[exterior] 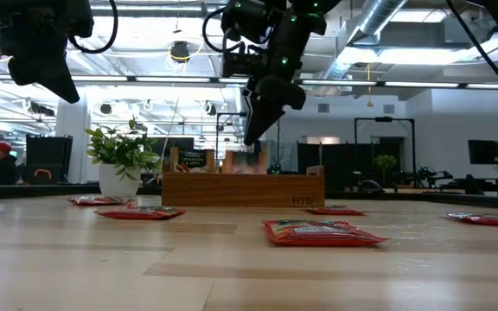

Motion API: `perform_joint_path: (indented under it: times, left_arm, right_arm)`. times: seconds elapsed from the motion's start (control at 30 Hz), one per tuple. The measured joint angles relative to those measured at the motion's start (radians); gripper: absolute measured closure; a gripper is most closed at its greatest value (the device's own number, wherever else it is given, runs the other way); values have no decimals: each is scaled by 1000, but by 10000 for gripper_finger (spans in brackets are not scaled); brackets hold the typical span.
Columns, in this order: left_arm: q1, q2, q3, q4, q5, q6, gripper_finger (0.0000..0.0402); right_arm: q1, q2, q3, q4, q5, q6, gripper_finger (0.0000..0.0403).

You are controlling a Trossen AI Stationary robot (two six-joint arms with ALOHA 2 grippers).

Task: Pick & Place Tea
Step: Put the orange tea bag into the middle of the wooden organizer

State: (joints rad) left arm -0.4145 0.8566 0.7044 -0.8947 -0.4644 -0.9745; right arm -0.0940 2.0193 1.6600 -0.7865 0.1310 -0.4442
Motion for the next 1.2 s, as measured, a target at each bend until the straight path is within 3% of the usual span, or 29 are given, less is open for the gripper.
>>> perform_joint_path:
  times: [0.27, 0.4, 0.5, 0.63, 0.73, 0.93, 1.2]
  left_arm:
    - [0, 0, 0, 0, 0, 0, 401]
    - [0, 0, 0, 0, 0, 0, 401]
    - [0, 0, 0, 0, 0, 0, 401]
    - [0, 0, 0, 0, 0, 0, 401]
    - [0, 0, 0, 0, 0, 0, 401]
    - [0, 0, 0, 0, 8, -6, 401]
    - [0, 0, 0, 1, 7, 17, 401]
  right_arm:
    - [0, 0, 0, 12, 23, 5, 318]
    - [9, -25, 1, -78, 34, 108, 302]
    - [35, -58, 1, -269, -32, 195, 300]
    - [98, -71, 1, -542, -207, 291, 302]
    - [177, -72, -19, -644, -287, 317, 303]
    - [382, -150, -265, -525, -388, 366, 303]
    - [566, -307, -559, -196, -372, 727, 303]
